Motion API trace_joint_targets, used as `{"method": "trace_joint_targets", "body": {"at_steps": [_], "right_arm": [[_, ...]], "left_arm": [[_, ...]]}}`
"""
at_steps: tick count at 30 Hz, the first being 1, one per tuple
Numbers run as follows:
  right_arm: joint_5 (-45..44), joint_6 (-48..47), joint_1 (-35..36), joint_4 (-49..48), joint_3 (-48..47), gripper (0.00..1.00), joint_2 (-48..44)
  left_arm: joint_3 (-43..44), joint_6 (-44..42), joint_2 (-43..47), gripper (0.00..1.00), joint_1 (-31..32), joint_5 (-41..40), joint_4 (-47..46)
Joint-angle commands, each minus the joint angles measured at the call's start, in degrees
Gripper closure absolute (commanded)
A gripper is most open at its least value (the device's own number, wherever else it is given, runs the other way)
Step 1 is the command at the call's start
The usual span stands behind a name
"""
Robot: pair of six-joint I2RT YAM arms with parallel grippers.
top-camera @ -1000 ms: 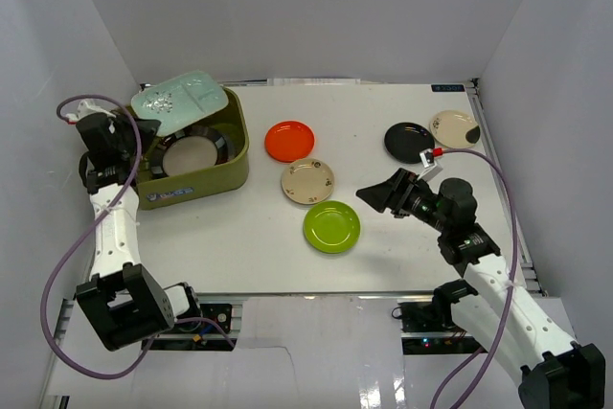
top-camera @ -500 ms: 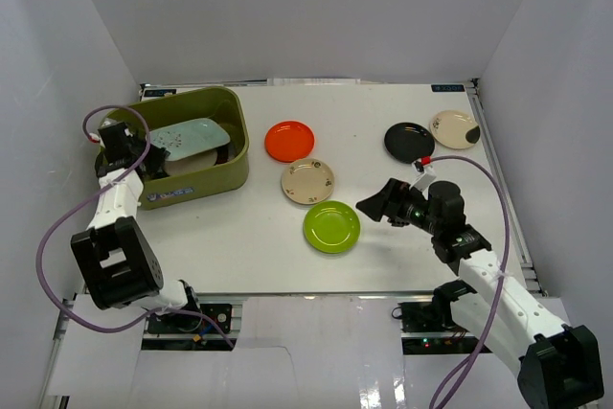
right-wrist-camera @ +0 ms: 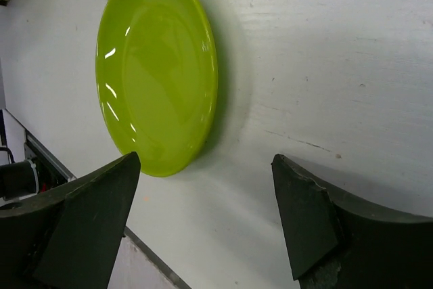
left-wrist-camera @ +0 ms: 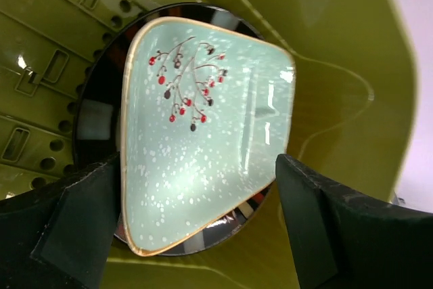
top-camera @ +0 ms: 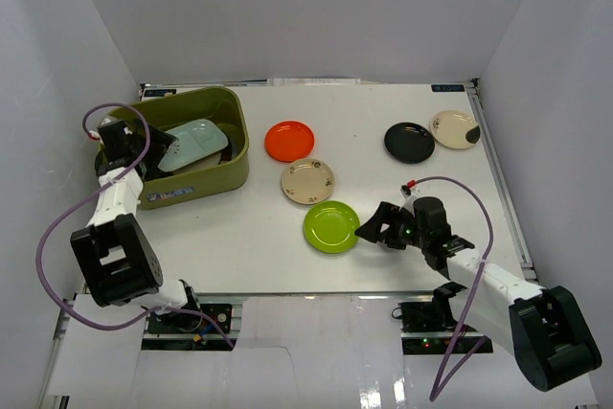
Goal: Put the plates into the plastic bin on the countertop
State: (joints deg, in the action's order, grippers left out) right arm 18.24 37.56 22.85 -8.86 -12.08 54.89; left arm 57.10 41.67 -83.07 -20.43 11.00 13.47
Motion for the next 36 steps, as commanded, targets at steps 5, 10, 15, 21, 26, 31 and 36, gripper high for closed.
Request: {"method": "trace_joint_targets", "body": {"at_steps": [5, 10, 15, 21, 26, 31, 36], "right_arm": [[0.3, 3.0, 2.3, -10.2, 3.3, 0.22, 5.2], [1.5, 6.6, 2.5, -16.6, 4.2, 0.29, 11.6], [0.3, 10.7, 2.6, -22.9, 5.6, 0.42, 17.3], [1.1, 12.4, 2.6, -26.7, 5.7, 0.53, 20.3], [0.3, 12.4, 2.5, -26.6, 6.0, 0.82, 19.3], [0.1, 13.7, 2.2, -25.2, 7.6, 0.92, 8.5], [-0.7, 11.1, 1.5, -9.5, 3.9, 0.92, -7.2]], "left_arm": [[-3.3, 1.6, 14.0, 0.02, 1.3, -0.2, -3.2], [-10.3, -0.6, 23.3, 0.02, 3.6, -5.3, -6.6], [-15.0, -1.9, 28.0, 0.02, 5.9, -3.4, -4.7], [-14.4, -3.1, 27.5, 0.02, 5.9, -3.5, 0.6], [-14.2, -3.9, 31.6, 0.02, 5.9, -1.3, 1.6], [-13.1, -6.0, 38.7, 0.04, 11.8, 9.5, 2.7], [-14.1, -8.4, 43.9, 0.15, 22.0, 20.7, 4.5]]}}
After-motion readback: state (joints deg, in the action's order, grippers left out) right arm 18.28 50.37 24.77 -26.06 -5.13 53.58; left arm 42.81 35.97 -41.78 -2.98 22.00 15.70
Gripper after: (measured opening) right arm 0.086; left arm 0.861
